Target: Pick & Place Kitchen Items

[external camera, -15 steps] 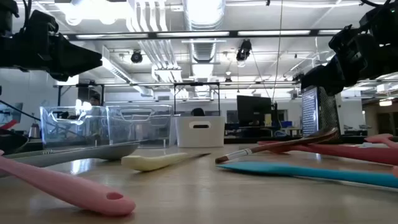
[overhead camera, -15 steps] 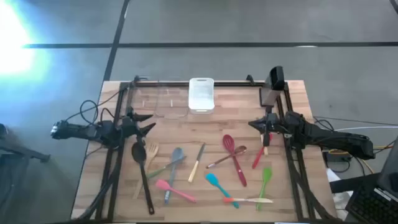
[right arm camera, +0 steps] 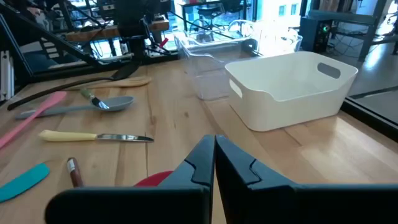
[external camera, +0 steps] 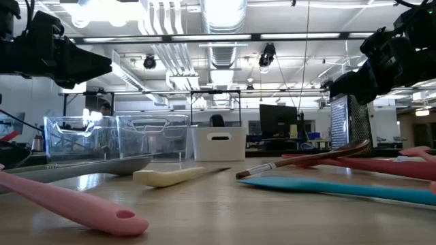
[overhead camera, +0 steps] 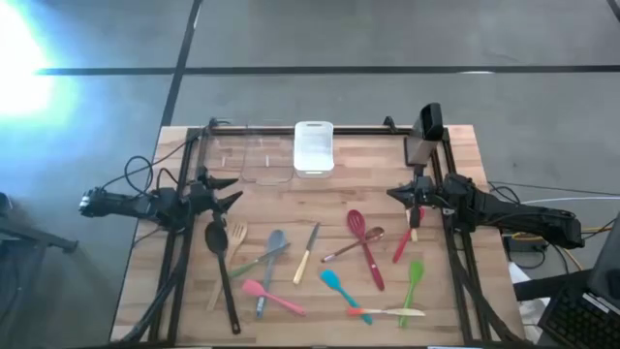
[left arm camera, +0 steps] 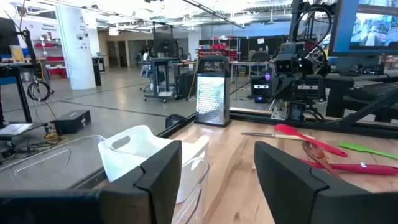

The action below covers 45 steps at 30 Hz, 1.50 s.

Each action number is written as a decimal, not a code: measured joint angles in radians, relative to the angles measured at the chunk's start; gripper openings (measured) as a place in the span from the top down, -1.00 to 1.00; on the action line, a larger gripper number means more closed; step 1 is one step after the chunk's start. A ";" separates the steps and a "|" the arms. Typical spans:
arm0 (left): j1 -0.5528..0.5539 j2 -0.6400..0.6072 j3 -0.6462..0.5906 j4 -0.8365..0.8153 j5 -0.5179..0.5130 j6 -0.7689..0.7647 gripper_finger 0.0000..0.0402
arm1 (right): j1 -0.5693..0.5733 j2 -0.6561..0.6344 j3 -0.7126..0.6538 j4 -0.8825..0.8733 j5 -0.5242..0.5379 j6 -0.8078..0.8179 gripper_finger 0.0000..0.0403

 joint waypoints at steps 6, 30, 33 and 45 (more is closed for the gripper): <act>0.000 0.000 0.000 0.000 0.000 0.000 -0.02 | 0.000 0.000 0.000 0.000 0.000 0.000 0.96; 0.000 0.000 0.000 0.000 0.000 0.000 -0.02 | 0.000 0.000 0.000 0.602 -0.015 0.185 0.96; 0.000 0.000 0.000 0.000 0.000 0.000 -0.02 | 0.001 0.018 0.021 0.601 -0.083 0.189 0.96; 0.000 0.000 0.000 0.000 0.000 0.000 -0.02 | 0.189 0.385 0.318 0.387 -0.178 0.033 0.96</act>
